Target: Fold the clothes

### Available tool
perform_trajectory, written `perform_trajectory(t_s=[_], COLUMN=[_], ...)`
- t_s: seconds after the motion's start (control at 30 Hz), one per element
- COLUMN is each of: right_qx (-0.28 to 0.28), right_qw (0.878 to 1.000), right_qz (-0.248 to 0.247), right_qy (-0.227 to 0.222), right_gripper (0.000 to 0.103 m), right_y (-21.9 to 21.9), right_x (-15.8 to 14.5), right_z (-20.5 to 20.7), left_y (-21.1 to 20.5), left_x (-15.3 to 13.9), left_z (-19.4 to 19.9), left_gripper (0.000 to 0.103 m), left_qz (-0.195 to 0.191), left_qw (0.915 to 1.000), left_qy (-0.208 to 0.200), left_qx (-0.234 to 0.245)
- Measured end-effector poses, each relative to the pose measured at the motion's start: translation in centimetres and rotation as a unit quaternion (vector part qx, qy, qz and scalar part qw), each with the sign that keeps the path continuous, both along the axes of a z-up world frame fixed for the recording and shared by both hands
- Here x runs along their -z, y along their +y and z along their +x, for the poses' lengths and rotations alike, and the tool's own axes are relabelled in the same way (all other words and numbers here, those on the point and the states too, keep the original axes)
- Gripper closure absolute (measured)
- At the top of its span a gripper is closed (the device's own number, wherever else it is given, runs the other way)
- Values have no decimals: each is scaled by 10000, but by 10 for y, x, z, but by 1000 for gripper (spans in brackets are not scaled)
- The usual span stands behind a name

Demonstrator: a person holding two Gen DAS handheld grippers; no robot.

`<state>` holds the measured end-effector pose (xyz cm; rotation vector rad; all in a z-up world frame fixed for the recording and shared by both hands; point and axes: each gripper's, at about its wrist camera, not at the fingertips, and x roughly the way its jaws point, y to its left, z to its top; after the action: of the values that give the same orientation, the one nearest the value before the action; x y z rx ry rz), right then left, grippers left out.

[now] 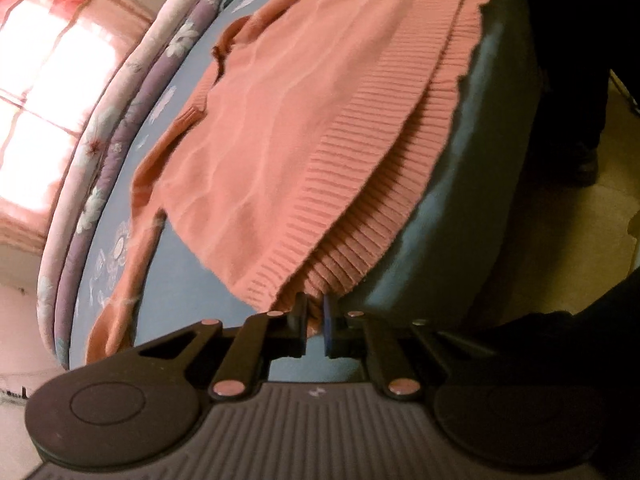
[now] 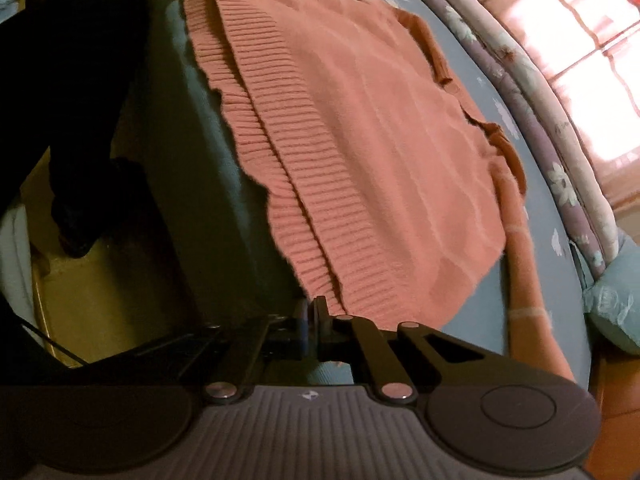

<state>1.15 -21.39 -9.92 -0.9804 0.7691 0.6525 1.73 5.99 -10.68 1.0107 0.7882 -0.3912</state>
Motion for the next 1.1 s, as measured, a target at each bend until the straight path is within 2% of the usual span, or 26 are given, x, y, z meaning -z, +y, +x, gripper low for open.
perform_trajectory(t_s=[0.13, 0.17, 0.27, 0.33, 0.37, 0.47, 0.8, 0.83, 0.9, 0.93, 0.97, 1.07, 1.1], right_qx=[140, 139, 49, -12, -42, -133, 220, 267, 362, 410, 457, 599, 706], right_qw=[9993, 9992, 9994, 9993, 9992, 9985, 9892, 9877, 9841, 9822, 9801, 9733, 9698], right_qz=[27, 41, 206, 315, 370, 535, 1446, 1543, 1737, 1833, 1930, 2218, 2333], right_qy=[343, 385, 266, 187, 147, 28, -29, -29, -27, -26, -26, -24, -7], right_gripper=[102, 102, 102, 102, 98, 86, 64, 63, 56, 52, 49, 42, 39], right_y=[-10, -10, -4, 0, 3, 9, 42, 46, 53, 57, 60, 71, 71], right_x=[2, 2, -4, -8, -10, -15, -22, -22, -23, -23, -23, -25, -25], right_z=[1, 0, -4, -7, -9, -13, -5, -4, -1, 0, 1, 5, 6], left_y=[1, 1, 6, 8, 7, 3, -9, -9, 2, 7, 11, 19, 20], left_x=[4, 7, 6, -1, -3, -7, -21, -23, -24, -24, -25, -28, -29], left_z=[-4, -4, -6, -7, -6, -4, 6, 7, 13, 16, 18, 25, 27], left_gripper=[98, 103, 103, 98, 93, 93, 90, 89, 69, 64, 60, 58, 52], left_qz=[-67, -46, -264, -435, -505, -714, -1407, -1505, -1851, -2002, -2153, -2562, -2695], left_qw=[9993, 9989, 9971, 9966, 9965, 9958, 9884, 9865, 9763, 9704, 9637, 9439, 9371], left_qy=[372, 474, 703, 700, 659, 533, 113, 85, 142, 145, 128, 82, 55], left_qx=[3, 2, -77, -81, -115, -218, -557, -646, -1114, -1342, -1572, -2084, -2219])
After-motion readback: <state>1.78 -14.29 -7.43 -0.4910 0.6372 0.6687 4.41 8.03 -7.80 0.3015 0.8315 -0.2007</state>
